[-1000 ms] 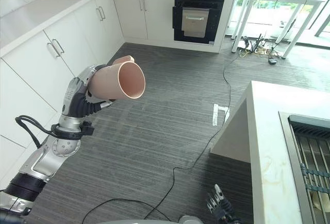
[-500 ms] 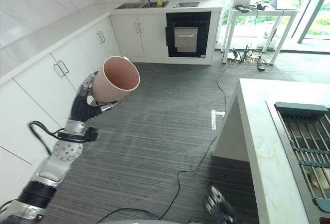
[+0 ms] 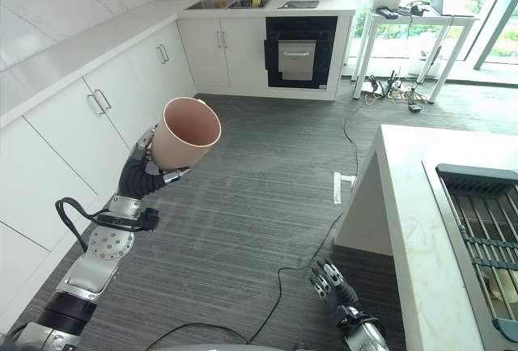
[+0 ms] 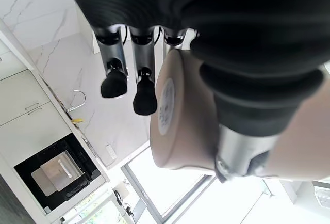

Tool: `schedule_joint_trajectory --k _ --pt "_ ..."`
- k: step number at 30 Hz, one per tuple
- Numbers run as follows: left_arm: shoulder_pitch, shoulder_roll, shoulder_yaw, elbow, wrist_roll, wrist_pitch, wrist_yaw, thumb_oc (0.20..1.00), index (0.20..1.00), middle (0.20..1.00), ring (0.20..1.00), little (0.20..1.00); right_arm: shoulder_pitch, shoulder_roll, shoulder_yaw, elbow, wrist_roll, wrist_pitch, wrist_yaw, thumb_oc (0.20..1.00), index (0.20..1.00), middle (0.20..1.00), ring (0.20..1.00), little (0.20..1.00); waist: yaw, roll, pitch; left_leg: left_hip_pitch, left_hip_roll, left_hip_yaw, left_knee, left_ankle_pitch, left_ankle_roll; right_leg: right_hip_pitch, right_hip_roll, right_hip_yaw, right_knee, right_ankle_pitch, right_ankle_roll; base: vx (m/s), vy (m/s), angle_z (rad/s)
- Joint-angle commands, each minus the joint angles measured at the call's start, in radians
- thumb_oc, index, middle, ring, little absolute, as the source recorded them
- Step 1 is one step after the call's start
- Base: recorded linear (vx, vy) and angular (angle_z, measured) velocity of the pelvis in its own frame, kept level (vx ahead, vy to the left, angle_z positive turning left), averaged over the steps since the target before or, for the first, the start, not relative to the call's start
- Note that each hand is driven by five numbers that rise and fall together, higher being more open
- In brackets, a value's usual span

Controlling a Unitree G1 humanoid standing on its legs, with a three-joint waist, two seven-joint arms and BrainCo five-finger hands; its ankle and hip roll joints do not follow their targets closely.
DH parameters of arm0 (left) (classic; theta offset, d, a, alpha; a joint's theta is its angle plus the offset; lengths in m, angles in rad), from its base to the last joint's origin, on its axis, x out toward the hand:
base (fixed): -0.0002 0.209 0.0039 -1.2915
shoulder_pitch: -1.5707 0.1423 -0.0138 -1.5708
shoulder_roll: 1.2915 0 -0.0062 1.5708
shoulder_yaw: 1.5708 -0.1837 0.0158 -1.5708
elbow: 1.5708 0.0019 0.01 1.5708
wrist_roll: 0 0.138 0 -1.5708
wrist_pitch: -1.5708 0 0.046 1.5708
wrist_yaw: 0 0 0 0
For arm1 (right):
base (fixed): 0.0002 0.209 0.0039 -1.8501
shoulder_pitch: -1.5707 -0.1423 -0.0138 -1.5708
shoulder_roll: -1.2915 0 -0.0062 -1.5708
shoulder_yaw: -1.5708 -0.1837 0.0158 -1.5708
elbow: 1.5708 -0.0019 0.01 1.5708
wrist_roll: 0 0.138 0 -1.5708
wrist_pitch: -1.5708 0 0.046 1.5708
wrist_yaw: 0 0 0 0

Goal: Place the dishes in the dishwasher.

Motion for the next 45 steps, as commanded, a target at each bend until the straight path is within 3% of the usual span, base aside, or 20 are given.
schedule_joint_trajectory --k 1,3,6,8,10,12,16,17,21,24,26,28,31,32,33,37,41,43,44,45 --pt "-0.106 0.027 0.039 0.018 -0.079 -0.045 -0.006 0.2 0.2 0.2 0.2 0.2 -0.082 0.004 0.022 -0.023 -0.074 -0.057 -0.074 1.0 1.0 1.0 1.0 1.0 -0.017 -0.099 0.082 -0.191 -0.006 0.002 0.419 -0.046 -0.02 0.072 -0.027 0.047 0.036 -0.112 -0.006 -0.02 -0.164 -0.07" --pt "-0.118 0.036 0.041 0.044 -0.084 -0.067 -0.018 0.2 0.2 0.2 0.2 0.2 -0.089 -0.007 0.022 -0.01 -0.079 -0.063 -0.084 1.0 1.0 1.0 1.0 1.0 -0.021 -0.091 0.106 -0.244 0.0 -0.002 0.455 -0.025 -0.022 0.075 -0.009 0.059 0.046 -0.109 -0.015 0.07 -0.016 -0.35" --pt "-0.129 0.05 0.048 0.068 -0.12 -0.084 -0.045 0.2 0.2 0.2 0.2 0.2 -0.097 -0.019 0.007 0.02 -0.082 -0.073 -0.069 1.0 1.0 1.0 1.0 1.0 -0.018 -0.068 0.115 -0.22 0.002 0.025 0.199 0.035 -0.036 0.109 0.0 0.051 0.045 -0.132 0.001 0.25 0.177 -0.18" --pt "-0.124 0.044 0.051 0.065 -0.184 -0.07 -0.071 0.2 0.2 0.2 0.2 0.2 -0.096 -0.033 -0.008 0.038 -0.105 -0.06 -0.078 1.0 1.0 1.0 1.0 1.0 -0.008 -0.052 0.114 -0.204 0.011 0.022 0.023 0.127 -0.058 0.159 0.002 0.046 0.019 -0.149 0.011 0.34 0.195 -0.08" --pt "-0.116 0.027 0.045 0.081 -0.166 -0.085 -0.073 0.2 0.2 0.2 0.2 0.2 -0.094 -0.044 -0.018 0.06 -0.09 -0.044 -0.083 1.0 1.0 1.0 1.0 1.0 -0.009 -0.049 0.111 -0.233 0.038 0.066 -0.001 0.167 -0.075 0.204 0.006 0.031 0.007 -0.167 0.013 0.33 0.191 0.01" --pt "-0.127 0.02 0.025 0.096 -0.126 -0.094 -0.06 0.2 0.2 0.2 0.2 0.2 -0.086 -0.04 -0.016 0.051 -0.076 -0.034 -0.105 1.0 1.0 1.0 1.0 1.0 -0.021 -0.054 0.104 -0.218 0.041 0.124 0.007 0.147 -0.074 0.242 -0.017 0.007 0.012 -0.206 0.018 0.48 0.333 -0.14" --pt "-0.152 0.058 0.02 0.11 -0.109 -0.063 -0.076 0.2 0.2 0.2 0.2 0.2 -0.05 -0.006 -0.027 0.047 -0.063 -0.039 -0.108 1.0 1.0 1.0 1.0 1.0 0.003 -0.05 0.07 -0.239 -0.012 0.051 0.048 0.1 -0.008 0.244 -0.038 0.046 0.159 -0.285 0.037 0.44 0.399 -0.34" --pt "-0.159 0.065 0.014 0.106 -0.104 -0.057 -0.083 0.2 0.2 0.2 0.2 0.2 -0.043 0.006 -0.028 0.039 -0.063 -0.045 -0.116 1.0 1.0 1.0 1.0 1.0 0.004 -0.059 0.064 -0.236 -0.035 0.041 0.049 0.089 0.008 0.232 -0.051 0.042 0.207 -0.28 0.05 0.36 0.345 0.1" --pt "-0.208 0.088 -0.023 0.103 -0.076 -0.042 -0.102 0.2 0.2 0.2 0.2 0.2 -0.034 0.041 -0.039 0.013 -0.033 -0.067 -0.145 1.0 1.0 1.0 1.0 1.0 -0.005 -0.063 0.047 -0.186 -0.098 0.0 0.017 0.064 0.064 0.088 -0.07 0.048 0.502 -0.115 0.118 0.24 0.293 0.51" --pt "-0.244 0.088 -0.046 0.099 -0.059 0.006 -0.1 0.2 0.2 0.2 0.2 0.2 -0.038 0.055 -0.039 0.022 -0.033 -0.068 -0.143 1.0 1.0 1.0 1.0 1.0 -0.004 -0.056 0.041 -0.145 -0.133 -0.009 0.013 0.036 0.084 -0.027 -0.088 -0.004 0.705 -0.039 0.12 0.27 0.276 0.77" --pt "-0.242 0.079 -0.047 0.095 -0.054 0.015 -0.104 0.2 0.2 0.2 0.2 0.2 -0.047 0.057 -0.035 0.038 -0.028 -0.066 -0.141 1.0 1.0 1.0 1.0 1.0 -0.011 -0.051 0.044 -0.115 -0.141 -0.012 0.01 0.024 0.09 -0.083 -0.065 -0.004 0.693 -0.056 0.108 0.25 0.14 0.43" --pt "-0.241 0.076 -0.056 0.083 -0.034 0.013 -0.116 0.2 0.2 0.2 0.2 0.2 -0.032 0.057 -0.045 0.027 -0.019 -0.072 -0.139 1.0 1.0 1.0 1.0 1.0 -0.039 -0.055 0.056 -0.078 -0.15 -0.033 0.013 0.016 0.09 -0.126 -0.006 -0.014 0.567 -0.092 0.086 0.31 0.042 0.22" --pt "-0.248 0.078 -0.061 0.076 -0.018 0.025 -0.12 0.2 0.2 0.2 0.2 0.2 -0.017 0.051 -0.054 0.025 -0.004 -0.066 -0.121 1.0 1.0 1.0 1.0 1.0 -0.058 -0.069 0.075 -0.03 -0.15 -0.03 0.014 -0.013 0.087 -0.15 -0.046 -0.049 0.39 -0.066 0.083 0.32 -0.049 0.28" --pt "-0.248 0.08 -0.059 0.07 -0.021 0.029 -0.127 0.2 0.2 0.2 0.2 0.2 -0.015 0.044 -0.059 0.037 0.009 -0.065 -0.104 1.0 1.0 1.0 1.0 1.0 -0.069 -0.082 0.083 -0.007 -0.153 -0.027 0.018 -0.042 0.088 -0.179 -0.076 -0.033 0.287 -0.018 0.096 0.57 -0.238 0.63" --pt "-0.23 0.085 -0.056 0.052 -0.017 0.029 -0.151 0.2 0.2 0.2 0.2 0.2 -0.017 0.043 -0.068 0.048 0.011 -0.072 -0.096 1.0 1.0 1.0 1.0 1.0 -0.082 -0.095 0.096 0.041 -0.154 -0.041 0.034 -0.104 0.087 -0.213 -0.127 0.002 0.106 0.089 0.123 0.57 -0.241 0.81" --pt "-0.192 0.092 -0.045 0.028 0.003 0.012 -0.165 0.2 0.2 0.2 0.2 0.2 -0.021 0.044 -0.073 0.025 0.012 -0.067 -0.119 1.0 1.0 1.0 1.0 1.0 -0.085 -0.099 0.095 0.08 -0.152 -0.043 0.083 -0.181 0.097 -0.224 -0.153 -0.007 0.017 0.13 0.139 0.41 -0.191 0.25" --pt "-0.134 0.089 -0.011 0.002 0.022 0.002 -0.149 0.2 0.2 0.2 0.2 0.2 -0.017 0.039 -0.057 0.012 0.02 -0.061 -0.117 1.0 1.0 1.0 1.0 1.0 -0.099 -0.087 0.054 0.136 -0.138 -0.039 0.145 -0.249 0.09 -0.218 -0.122 0.016 0.095 0.101 0.124 0.43 -0.267 0.0" --pt "-0.104 0.092 0.007 -0.017 0.008 0.003 -0.133 0.2 0.2 0.2 0.2 0.2 -0.018 0.033 -0.049 -0.012 0.033 -0.048 -0.135 1.0 1.0 1.0 1.0 1.0 -0.108 -0.065 0.034 0.154 -0.098 -0.045 0.175 -0.158 0.047 -0.212 -0.072 0.029 0.12 0.077 0.091 0.42 -0.308 -0.27" --pt "-0.083 0.091 0.024 -0.046 0.021 0.017 -0.113 0.2 0.2 0.2 0.2 0.2 -0.019 0.024 -0.032 -0.046 0.009 -0.036 -0.139 1.0 1.0 1.0 1.0 1.0 -0.109 -0.05 0.026 0.127 -0.054 -0.05 0.287 -0.024 -0.001 -0.171 -0.024 0.035 0.097 0.054 0.048 0.41 -0.355 -0.37" --pt "-0.078 0.092 0.03 -0.052 0.028 0.019 -0.103 0.2 0.2 0.2 0.2 0.2 -0.019 0.021 -0.025 -0.05 -0.004 -0.037 -0.132 1.0 1.0 1.0 1.0 1.0 -0.107 -0.057 0.02 0.103 -0.048 -0.051 0.355 0.024 -0.013 -0.155 -0.018 0.041 0.085 0.049 0.033 0.38 -0.356 -0.42"
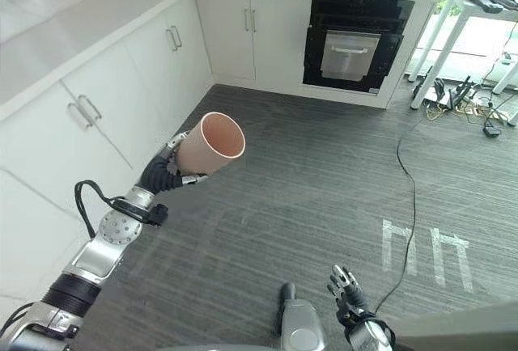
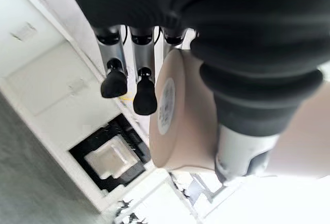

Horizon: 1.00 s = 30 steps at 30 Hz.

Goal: Place the dishes in the dishwasher.

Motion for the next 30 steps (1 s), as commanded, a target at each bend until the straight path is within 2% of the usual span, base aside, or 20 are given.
schedule_joint_trajectory --k 1,3,5,6,7,8,9,10,12,13,14,16,17,20,22,25,27,29,30 --pt "0.017 0.055 0.085 -0.061 0.013 -0.049 0.076 0.2 0.2 0.2 0.2 0.2 0.039 0.001 0.055 -0.063 0.0 -0.02 0.013 1.0 1.0 1.0 1.0 1.0 -0.02 -0.057 -0.115 -0.201 -0.105 0.031 0.122 0.014 0.069 0.182 -0.034 0.072 -0.361 0.16 0.112 0.28 -0.27 -0.66" --pt "0.022 0.054 0.095 -0.058 0.017 -0.052 0.091 0.2 0.2 0.2 0.2 0.2 0.032 -0.012 0.059 -0.045 -0.01 -0.031 0.033 1.0 1.0 1.0 1.0 1.0 -0.013 -0.068 -0.112 -0.268 -0.102 0.036 0.29 0.055 0.058 0.212 -0.018 0.086 -0.351 0.132 0.082 0.32 -0.284 -0.72" --pt "0.023 0.055 0.098 -0.06 0.009 -0.052 0.087 0.2 0.2 0.2 0.2 0.2 0.032 -0.018 0.058 -0.04 -0.007 -0.037 0.035 1.0 1.0 1.0 1.0 1.0 -0.008 -0.077 -0.108 -0.322 -0.089 0.045 0.353 0.057 0.063 0.229 -0.014 0.096 -0.344 0.119 0.067 0.3 -0.23 -0.39" --pt "0.021 0.056 0.101 -0.052 0.002 -0.066 0.06 0.2 0.2 0.2 0.2 0.2 0.027 -0.028 0.049 -0.029 0.014 -0.046 0.042 1.0 1.0 1.0 1.0 1.0 0.023 -0.098 -0.085 -0.475 -0.099 0.019 0.406 -0.014 0.11 0.286 -0.014 0.114 -0.338 0.086 0.058 0.49 -0.191 -0.27" --pt "0.031 0.064 0.103 -0.056 0.009 -0.069 0.06 0.2 0.2 0.2 0.2 0.2 0.013 -0.03 0.049 -0.013 0.008 -0.048 0.06 1.0 1.0 1.0 1.0 1.0 0.043 -0.095 -0.073 -0.482 -0.138 0.001 0.289 -0.044 0.13 0.318 -0.007 0.135 -0.336 0.055 0.069 0.6 -0.113 -0.62" --pt "0.038 0.076 0.11 -0.054 -0.001 -0.071 0.063 0.2 0.2 0.2 0.2 0.2 0.008 -0.028 0.048 -0.003 -0.008 -0.046 0.071 1.0 1.0 1.0 1.0 1.0 0.049 -0.087 -0.071 -0.479 -0.14 0.004 0.153 -0.038 0.126 0.331 0.002 0.142 -0.339 0.041 0.078 0.43 0.041 -0.66" --pt "0.041 0.078 0.113 -0.052 -0.006 -0.073 0.064 0.2 0.2 0.2 0.2 0.2 0.007 -0.027 0.048 -0.003 -0.012 -0.045 0.07 1.0 1.0 1.0 1.0 1.0 0.054 -0.087 -0.066 -0.471 -0.148 0.003 0.086 -0.031 0.124 0.343 0.004 0.149 -0.345 0.036 0.082 0.37 0.086 -0.75" --pt "0.049 0.08 0.12 -0.052 -0.014 -0.073 0.067 0.2 0.2 0.2 0.2 0.2 0.007 -0.026 0.052 -0.005 -0.014 -0.046 0.063 1.0 1.0 1.0 1.0 1.0 0.065 -0.079 -0.063 -0.486 -0.172 -0.027 -0.034 -0.017 0.115 0.362 0.016 0.17 -0.359 0.029 0.088 0.26 0.078 -0.48" --pt "0.065 0.072 0.127 -0.058 -0.007 -0.074 0.071 0.2 0.2 0.2 0.2 0.2 0.009 -0.026 0.053 -0.02 0.01 -0.068 0.034 1.0 1.0 1.0 1.0 1.0 0.079 -0.074 -0.058 -0.493 -0.192 -0.063 -0.132 0.001 0.108 0.387 0.024 0.197 -0.376 0.021 0.093 0.36 0.099 -0.48" --pt "0.095 0.054 0.134 -0.065 0.016 -0.085 0.087 0.2 0.2 0.2 0.2 0.2 0.012 -0.023 0.049 -0.046 0.003 -0.087 0.017 1.0 1.0 1.0 1.0 1.0 0.098 -0.056 -0.051 -0.527 -0.191 -0.105 -0.261 0.087 0.082 0.432 0.047 0.235 -0.399 0.003 0.089 0.44 0.122 -0.74" --pt "0.103 0.05 0.136 -0.066 0.02 -0.092 0.09 0.2 0.2 0.2 0.2 0.2 0.014 -0.022 0.046 -0.051 -0.002 -0.091 0.018 1.0 1.0 1.0 1.0 1.0 0.103 -0.051 -0.049 -0.541 -0.19 -0.104 -0.28 0.111 0.076 0.446 0.05 0.241 -0.403 -0.003 0.089 0.45 0.138 -0.96" --pt "0.111 0.039 0.143 -0.057 0.025 -0.115 0.09 0.2 0.2 0.2 0.2 0.2 0.024 -0.018 0.04 -0.061 -0.023 -0.089 0.024 1.0 1.0 1.0 1.0 1.0 0.11 -0.047 -0.047 -0.579 -0.181 -0.045 -0.277 0.126 0.072 0.488 0.036 0.226 -0.415 -0.026 0.096 0.41 0.177 -1.26" --pt "0.1 0.027 0.139 -0.033 0.044 -0.119 0.101 0.2 0.2 0.2 0.2 0.2 0.013 -0.02 0.048 -0.051 -0.03 -0.095 0.016 1.0 1.0 1.0 1.0 1.0 0.111 -0.047 -0.056 -0.559 -0.174 -0.003 -0.269 0.098 0.087 0.494 0.002 0.177 -0.404 -0.045 0.108 0.53 0.239 -0.85" --pt "0.092 0.038 0.129 -0.018 0.056 -0.104 0.111 0.2 0.2 0.2 0.2 0.2 0.01 -0.021 0.044 -0.043 -0.013 -0.075 0.007 1.0 1.0 1.0 1.0 1.0 0.115 -0.046 -0.076 -0.52 -0.182 -0.013 -0.274 0.069 0.118 0.495 -0.01 0.171 -0.343 -0.086 0.125 0.38 0.152 -0.71" --pt "0.082 0.055 0.135 -0.035 0.044 -0.077 0.086 0.2 0.2 0.2 0.2 0.2 0.031 0.003 0.046 -0.064 -0.047 -0.08 -0.004 1.0 1.0 1.0 1.0 1.0 0.11 -0.049 -0.09 -0.497 -0.198 -0.006 -0.277 0.051 0.143 0.461 -0.017 0.162 -0.233 -0.064 0.144 0.31 0.129 -0.88" --pt "0.064 0.068 0.132 -0.027 0.023 -0.064 0.061 0.2 0.2 0.2 0.2 0.2 0.039 0.023 0.053 -0.07 -0.061 -0.087 -0.013 1.0 1.0 1.0 1.0 1.0 0.105 -0.052 -0.102 -0.483 -0.214 -0.012 -0.271 0.039 0.16 0.401 -0.018 0.166 -0.092 -0.02 0.174 0.2 0.096 0.12" --pt "0.04 0.075 0.109 -0.008 0.004 -0.047 0.05 0.2 0.2 0.2 0.2 0.2 0.051 0.043 0.058 -0.077 -0.048 -0.096 -0.023 1.0 1.0 1.0 1.0 1.0 0.091 -0.043 -0.106 -0.457 -0.224 -0.03 -0.267 0.012 0.179 0.305 0.003 0.171 0.122 0.04 0.199 0.23 0.126 0.18" --pt "0.029 0.075 0.094 0.009 0.011 -0.045 0.043 0.2 0.2 0.2 0.2 0.2 0.052 0.056 0.058 -0.052 -0.059 -0.108 -0.009 1.0 1.0 1.0 1.0 1.0 0.084 -0.034 -0.104 -0.426 -0.232 -0.043 -0.27 -0.002 0.188 0.218 0.016 0.154 0.257 0.077 0.202 0.23 0.083 0.15" --pt "0.033 0.072 0.092 0.009 0.011 -0.042 0.038 0.2 0.2 0.2 0.2 0.2 0.048 0.06 0.063 -0.034 -0.065 -0.113 -0.006 1.0 1.0 1.0 1.0 1.0 0.086 -0.032 -0.103 -0.407 -0.236 -0.047 -0.272 -0.008 0.189 0.181 0.004 0.135 0.249 0.088 0.196 0.22 0.047 0.21"
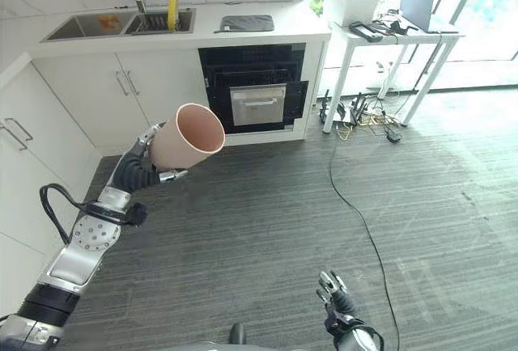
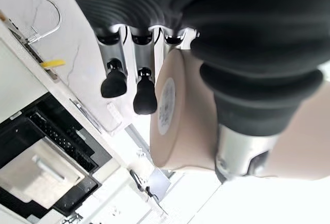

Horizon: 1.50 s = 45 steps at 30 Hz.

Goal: Place the dishes in the dishwasher.

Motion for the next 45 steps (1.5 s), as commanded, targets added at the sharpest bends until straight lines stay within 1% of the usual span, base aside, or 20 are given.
schedule_joint_trajectory --k 1,3,5,6,7,8,10,12,15,18,20,23,26,28,32,33,36,38,43,45 --pt "-0.006 0.008 0.02 -0.015 -0.026 -0.026 -0.004 0.2 0.2 0.2 0.2 0.2 -0.036 -0.014 -0.008 0.001 -0.02 -0.068 0.015 1.0 1.0 1.0 1.0 1.0 0.008 0.028 -0.037 -0.019 0.061 0.002 0.03 -0.092 -0.096 -0.055 0.039 -0.071 -0.244 0.305 -0.031 0.21 0.017 0.02" --pt "-0.002 0.005 0.025 -0.025 -0.023 -0.024 -0.01 0.2 0.2 0.2 0.2 0.2 -0.043 -0.019 -0.007 0.014 -0.014 -0.074 0.019 1.0 1.0 1.0 1.0 1.0 0.012 0.032 -0.032 0.008 0.061 -0.004 0.029 -0.101 -0.097 -0.066 0.011 -0.115 -0.324 0.284 -0.044 0.21 -0.033 0.01" --pt "-0.01 0.009 0.026 -0.037 -0.04 -0.024 -0.01 0.2 0.2 0.2 0.2 0.2 -0.032 -0.029 -0.012 0.005 0.015 -0.089 0.021 1.0 1.0 1.0 1.0 1.0 -0.011 0.027 -0.013 0.043 0.053 -0.033 0.047 -0.141 -0.091 -0.068 -0.014 -0.102 -0.558 0.277 -0.059 0.32 -0.19 0.11" --pt "-0.014 0.014 0.03 -0.054 -0.043 -0.015 -0.009 0.2 0.2 0.2 0.2 0.2 -0.028 -0.037 -0.019 -0.001 0.028 -0.086 0.03 1.0 1.0 1.0 1.0 1.0 -0.018 0.017 -0.008 0.062 0.054 -0.032 0.041 -0.162 -0.096 -0.094 -0.063 -0.107 -0.671 0.326 -0.048 0.24 -0.19 0.2" --pt "-0.013 0.014 0.03 -0.055 -0.043 -0.013 -0.009 0.2 0.2 0.2 0.2 0.2 -0.028 -0.037 -0.019 -0.001 0.029 -0.086 0.031 1.0 1.0 1.0 1.0 1.0 -0.02 0.019 -0.006 0.066 0.056 -0.034 0.04 -0.164 -0.095 -0.084 -0.061 -0.11 -0.683 0.331 -0.047 0.19 -0.202 0.3" --pt "-0.011 0.024 0.041 -0.07 -0.05 -0.011 -0.01 0.2 0.2 0.2 0.2 0.2 -0.028 -0.042 -0.027 -0.003 0.034 -0.082 0.041 1.0 1.0 1.0 1.0 1.0 -0.027 0.015 0.002 0.089 0.064 -0.031 0.029 -0.18 -0.103 -0.111 -0.094 -0.11 -0.759 0.386 -0.031 0.18 -0.185 0.31" --pt "0.003 0.034 0.058 -0.092 -0.054 -0.017 -0.005 0.2 0.2 0.2 0.2 0.2 -0.036 -0.047 -0.037 -0.011 0.031 -0.07 0.046 1.0 1.0 1.0 1.0 1.0 -0.03 0.017 0.013 0.12 0.082 -0.029 0.011 -0.199 -0.108 -0.131 -0.112 -0.104 -0.828 0.427 -0.012 0.25 -0.271 0.2" --pt "0.018 0.034 0.068 -0.1 -0.049 -0.029 0.002 0.2 0.2 0.2 0.2 0.2 -0.04 -0.047 -0.04 -0.023 0.026 -0.058 0.039 1.0 1.0 1.0 1.0 1.0 -0.03 0.016 0.014 0.129 0.088 -0.027 0.013 -0.212 -0.107 -0.125 -0.106 -0.095 -0.816 0.423 -0.012 0.19 -0.233 0.15" --pt "0.049 0.015 0.08 -0.109 -0.034 -0.037 0.015 0.2 0.2 0.2 0.2 0.2 -0.046 -0.046 -0.031 -0.042 0.025 -0.032 0.0 1.0 1.0 1.0 1.0 1.0 -0.023 0.009 -0.001 0.123 0.116 -0.022 0.056 -0.226 -0.122 -0.071 -0.081 -0.097 -0.805 0.365 -0.022 0.2 -0.269 0.27" --pt "0.083 -0.002 0.096 -0.128 -0.026 -0.043 0.044 0.2 0.2 0.2 0.2 0.2 -0.043 -0.064 -0.018 -0.091 0.001 0.003 -0.023 1.0 1.0 1.0 1.0 1.0 -0.029 0.003 -0.012 0.144 0.149 -0.001 0.133 -0.265 -0.149 -0.051 -0.06 -0.102 -0.781 0.328 -0.054 0.22 -0.231 0.14" --pt "0.106 -0.006 0.115 -0.128 -0.032 -0.056 0.057 0.2 0.2 0.2 0.2 0.2 -0.039 -0.087 -0.016 -0.077 -0.011 0.01 -0.006 1.0 1.0 1.0 1.0 1.0 -0.024 -0.004 -0.007 0.068 0.183 0.036 0.355 -0.154 -0.177 0.0 -0.024 -0.102 -0.782 0.295 -0.098 0.25 -0.265 -0.02" --pt "0.09 -0.016 0.114 -0.11 -0.044 -0.063 0.058 0.2 0.2 0.2 0.2 0.2 -0.034 -0.098 -0.029 -0.039 -0.022 -0.009 0.029 1.0 1.0 1.0 1.0 1.0 -0.019 -0.017 0.008 -0.043 0.207 0.082 0.495 -0.128 -0.181 0.059 -0.014 -0.118 -0.782 0.258 -0.131 0.16 -0.134 -0.09" --pt "0.069 -0.02 0.101 -0.083 -0.065 -0.068 0.049 0.2 0.2 0.2 0.2 0.2 -0.039 -0.103 -0.057 0.008 -0.008 -0.038 0.035 1.0 1.0 1.0 1.0 1.0 -0.02 -0.013 0.015 -0.034 0.212 0.102 0.392 -0.151 -0.181 0.084 -0.013 -0.138 -0.774 0.229 -0.128 0.21 0.036 0.2" --pt "0.056 -0.018 0.088 -0.07 -0.071 -0.064 0.056 0.2 0.2 0.2 0.2 0.2 -0.038 -0.107 -0.074 0.026 -0.002 -0.045 0.034 1.0 1.0 1.0 1.0 1.0 -0.022 -0.005 0.014 -0.014 0.215 0.113 0.244 -0.129 -0.193 0.105 -0.004 -0.153 -0.787 0.219 -0.122 0.23 0.108 0.18" --pt "0.047 -0.029 0.071 -0.081 -0.061 -0.057 0.07 0.2 0.2 0.2 0.2 0.2 -0.019 -0.114 -0.1 0.016 -0.008 -0.033 0.029 1.0 1.0 1.0 1.0 1.0 -0.016 0.007 0.016 -0.013 0.241 0.106 0.03 -0.025 -0.238 0.162 0.002 -0.171 -0.838 0.206 -0.115 0.26 0.144 0.27" --pt "0.053 -0.037 0.07 -0.078 -0.053 -0.074 0.075 0.2 0.2 0.2 0.2 0.2 -0.014 -0.122 -0.111 0.028 -0.008 -0.034 0.036 1.0 1.0 1.0 1.0 1.0 -0.006 0.015 0.019 -0.06 0.283 0.092 0.002 0.022 -0.265 0.195 0.0 -0.18 -0.858 0.188 -0.116 0.41 0.253 0.2" --pt "0.062 -0.035 0.081 -0.063 -0.055 -0.096 0.068 0.2 0.2 0.2 0.2 0.2 -0.017 -0.131 -0.118 0.051 -0.007 -0.047 0.039 1.0 1.0 1.0 1.0 1.0 -0.001 0.022 0.017 -0.065 0.319 0.081 0.002 0.023 -0.271 0.206 -0.02 -0.185 -0.832 0.157 -0.112 0.37 0.305 0.06" --pt "0.058 -0.031 0.08 -0.057 -0.059 -0.097 0.063 0.2 0.2 0.2 0.2 0.2 -0.016 -0.13 -0.12 0.053 -0.031 -0.06 0.032 1.0 1.0 1.0 1.0 1.0 -0.004 0.023 0.015 -0.054 0.318 0.091 0.007 0.01 -0.266 0.204 -0.035 -0.18 -0.796 0.14 -0.101 0.28 0.346 -0.18" --pt "0.015 -0.023 0.044 -0.042 -0.049 -0.069 0.064 0.2 0.2 0.2 0.2 0.2 -0.002 -0.116 -0.128 0.041 -0.013 -0.069 0.006 1.0 1.0 1.0 1.0 1.0 0.002 0.007 0.008 -0.075 0.259 0.049 0.079 -0.044 -0.231 0.194 -0.086 -0.16 -0.707 0.124 -0.061 0.25 0.327 -0.03" --pt "-0.02 -0.012 0.022 -0.028 -0.04 -0.05 0.067 0.2 0.2 0.2 0.2 0.2 0.009 -0.093 -0.126 0.036 -0.015 -0.077 -0.003 1.0 1.0 1.0 1.0 1.0 -0.006 -0.006 0.003 -0.081 0.222 0.054 0.112 -0.074 -0.195 0.174 -0.111 -0.144 -0.638 0.162 -0.032 0.26 0.343 0.05"
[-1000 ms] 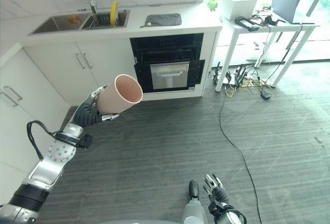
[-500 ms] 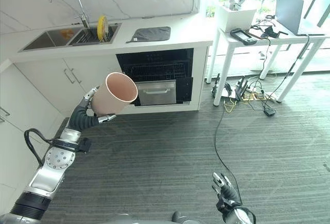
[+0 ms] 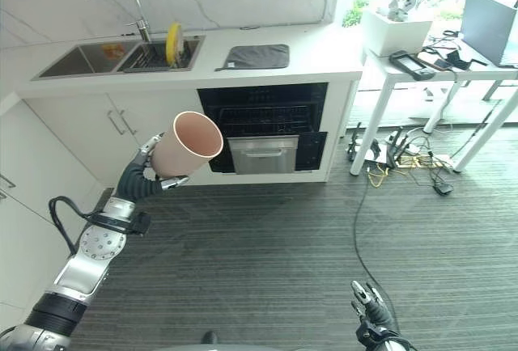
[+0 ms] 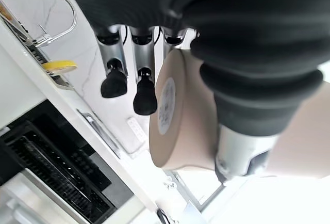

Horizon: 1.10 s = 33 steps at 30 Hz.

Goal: Place the dishes in the dishwasher.

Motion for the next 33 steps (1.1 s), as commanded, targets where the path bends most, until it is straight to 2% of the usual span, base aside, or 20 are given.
schedule_joint_trajectory --k 1,4,6,7,9,10,11,13,14,15,18,20,23,25,28,30,31,32,33 --pt "-0.089 0.045 0.018 -0.038 -0.007 -0.014 0.034 0.2 0.2 0.2 0.2 0.2 -0.026 0.018 -0.002 -0.033 0.011 -0.068 -0.017 1.0 1.0 1.0 1.0 1.0 0.013 -0.017 -0.016 -0.072 0.001 -0.028 0.112 -0.081 0.023 -0.062 -0.081 0.055 0.195 0.059 0.076 0.23 0.326 0.19" --pt "-0.125 0.073 -0.006 -0.026 0.001 0.005 0.049 0.2 0.2 0.2 0.2 0.2 -0.025 0.04 0.013 -0.041 0.012 -0.089 -0.01 1.0 1.0 1.0 1.0 1.0 0.013 -0.007 -0.022 -0.048 -0.044 -0.028 0.104 -0.107 0.061 -0.13 -0.101 0.049 0.332 0.126 0.082 0.23 0.318 0.23" --pt "-0.117 0.089 0.007 -0.027 0.006 0.019 0.049 0.2 0.2 0.2 0.2 0.2 -0.027 0.051 0.028 -0.044 0.005 -0.086 0.007 1.0 1.0 1.0 1.0 1.0 0.025 -0.003 -0.024 -0.016 -0.065 -0.003 0.094 -0.12 0.07 -0.182 -0.132 -0.005 0.399 0.18 0.083 0.21 0.218 0.0" --pt "-0.108 0.094 0.016 -0.029 0.004 0.023 0.05 0.2 0.2 0.2 0.2 0.2 -0.032 0.052 0.037 -0.042 -0.002 -0.082 0.014 1.0 1.0 1.0 1.0 1.0 0.027 -0.001 -0.022 0.004 -0.068 0.009 0.083 -0.125 0.072 -0.202 -0.127 -0.016 0.392 0.183 0.078 0.22 0.118 -0.13" --pt "-0.092 0.098 0.03 -0.041 0.003 0.017 0.042 0.2 0.2 0.2 0.2 0.2 -0.037 0.052 0.048 -0.049 0.0 -0.076 0.02 1.0 1.0 1.0 1.0 1.0 0.016 0.0 -0.018 0.028 -0.071 -0.002 0.068 -0.127 0.071 -0.223 -0.048 0.009 0.293 0.135 0.059 0.27 0.015 -0.29" --pt "-0.09 0.094 0.031 -0.055 0.008 0.021 0.036 0.2 0.2 0.2 0.2 0.2 -0.033 0.053 0.048 -0.06 0.0 -0.078 0.021 1.0 1.0 1.0 1.0 1.0 0.006 -0.005 -0.016 0.036 -0.078 -0.015 0.063 -0.131 0.073 -0.23 -0.028 0.026 0.196 0.125 0.051 0.24 -0.052 -0.26" --pt "-0.092 0.094 0.031 -0.062 0.01 0.025 0.032 0.2 0.2 0.2 0.2 0.2 -0.031 0.053 0.048 -0.064 0.004 -0.08 0.023 1.0 1.0 1.0 1.0 1.0 0.002 -0.008 -0.014 0.041 -0.08 -0.016 0.059 -0.135 0.074 -0.238 -0.033 0.026 0.146 0.131 0.052 0.25 -0.104 -0.02" --pt "-0.097 0.099 0.034 -0.076 0.012 0.032 0.022 0.2 0.2 0.2 0.2 0.2 -0.032 0.051 0.052 -0.064 0.025 -0.088 0.035 1.0 1.0 1.0 1.0 1.0 -0.009 -0.021 -0.008 0.064 -0.087 -0.017 0.04 -0.157 0.072 -0.264 -0.078 0.021 0.011 0.224 0.077 0.26 -0.163 0.31" --pt "-0.098 0.107 0.037 -0.078 0.006 0.028 0.016 0.2 0.2 0.2 0.2 0.2 -0.036 0.051 0.05 -0.063 0.032 -0.087 0.04 1.0 1.0 1.0 1.0 1.0 -0.016 -0.025 -0.002 0.081 -0.086 -0.016 0.031 -0.172 0.068 -0.295 -0.109 0.04 -0.055 0.296 0.098 0.33 -0.24 0.46" --pt "-0.097 0.115 0.042 -0.077 -0.001 0.019 0.008 0.2 0.2 0.2 0.2 0.2 -0.042 0.053 0.048 -0.064 0.035 -0.084 0.039 1.0 1.0 1.0 1.0 1.0 -0.023 -0.024 0.005 0.096 -0.078 -0.013 0.029 -0.187 0.067 -0.323 -0.125 0.059 -0.115 0.324 0.11 0.39 -0.295 0.49" --pt "-0.055 0.106 0.062 -0.089 -0.012 -0.009 -0.006 0.2 0.2 0.2 0.2 0.2 -0.058 0.059 0.044 -0.08 0.009 -0.066 0.022 1.0 1.0 1.0 1.0 1.0 -0.02 -0.032 0.009 0.132 -0.067 -0.002 0.075 -0.256 0.075 -0.335 -0.134 0.046 -0.111 0.345 0.114 0.37 -0.303 0.27" --pt "-0.017 0.085 0.076 -0.104 0.011 -0.02 -0.007 0.2 0.2 0.2 0.2 0.2 -0.059 0.053 0.044 -0.083 -0.013 -0.059 0.025 1.0 1.0 1.0 1.0 1.0 -0.02 -0.034 -0.003 0.155 -0.043 0.0 0.114 -0.279 0.066 -0.315 -0.123 0.046 -0.071 0.318 0.11 0.32 -0.308 0.09" --pt "0.013 0.07 0.079 -0.115 0.007 -0.013 0.017 0.2 0.2 0.2 0.2 0.2 -0.061 0.037 0.057 -0.1 -0.005 -0.04 0.009 1.0 1.0 1.0 1.0 1.0 -0.035 -0.025 -0.017 0.189 0.004 0.01 0.15 -0.269 0.039 -0.31 -0.08 0.068 -0.006 0.26 0.092 0.32 -0.3 0.23" --pt "0.044 0.056 0.098 -0.14 0.013 -0.01 0.021 0.2 0.2 0.2 0.2 0.2 -0.055 0.026 0.073 -0.141 -0.025 -0.022 -0.001 1.0 1.0 1.0 1.0 1.0 -0.034 -0.02 -0.024 0.173 0.051 0.017 0.253 -0.181 0.007 -0.286 -0.039 0.061 0.016 0.216 0.049 0.26 -0.324 0.06" --pt "0.066 0.056 0.115 -0.148 0.002 -0.026 0.031 0.2 0.2 0.2 0.2 0.2 -0.06 0.002 0.089 -0.147 -0.037 -0.026 0.003 1.0 1.0 1.0 1.0 1.0 -0.025 -0.029 -0.021 0.087 0.083 0.026 0.459 -0.103 -0.003 -0.23 0.006 0.068 0.006 0.181 -0.008 0.28 -0.366 -0.13" --pt "0.066 0.053 0.117 -0.138 -0.02 -0.039 0.026 0.2 0.2 0.2 0.2 0.2 -0.065 -0.013 0.086 -0.121 -0.064 -0.049 0.012 1.0 1.0 1.0 1.0 1.0 -0.017 -0.036 -0.012 0.001 0.092 0.039 0.58 -0.081 -0.001 -0.184 0.023 0.068 0.003 0.152 -0.039 0.25 -0.258 -0.22" --pt "0.06 0.051 0.114 -0.131 -0.022 -0.043 0.022 0.2 0.2 0.2 0.2 0.2 -0.068 -0.019 0.084 -0.113 -0.07 -0.054 0.013 1.0 1.0 1.0 1.0 1.0 -0.012 -0.038 -0.005 -0.035 0.081 0.03 0.601 -0.096 0.006 -0.166 0.025 0.07 0.003 0.143 -0.042 0.26 -0.153 -0.14" --pt "0.053 0.047 0.107 -0.127 -0.017 -0.043 0.013 0.2 0.2 0.2 0.2 0.2 -0.074 -0.028 0.083 -0.101 -0.059 -0.056 0.015 1.0 1.0 1.0 1.0 1.0 0.002 -0.036 0.006 -0.065 0.024 0.004 0.567 -0.14 0.026 -0.137 0.032 0.078 -0.003 0.128 -0.036 0.31 -0.034 -0.24" --pt "0.049 0.045 0.098 -0.123 -0.006 -0.043 0.015 0.2 0.2 0.2 0.2 0.2 -0.079 -0.028 0.079 -0.088 -0.062 -0.055 0.017 1.0 1.0 1.0 1.0 1.0 0.005 -0.027 0.008 -0.063 0.009 0.014 0.409 -0.141 0.025 -0.117 0.041 0.075 -0.014 0.112 -0.029 0.31 0.046 -0.23"
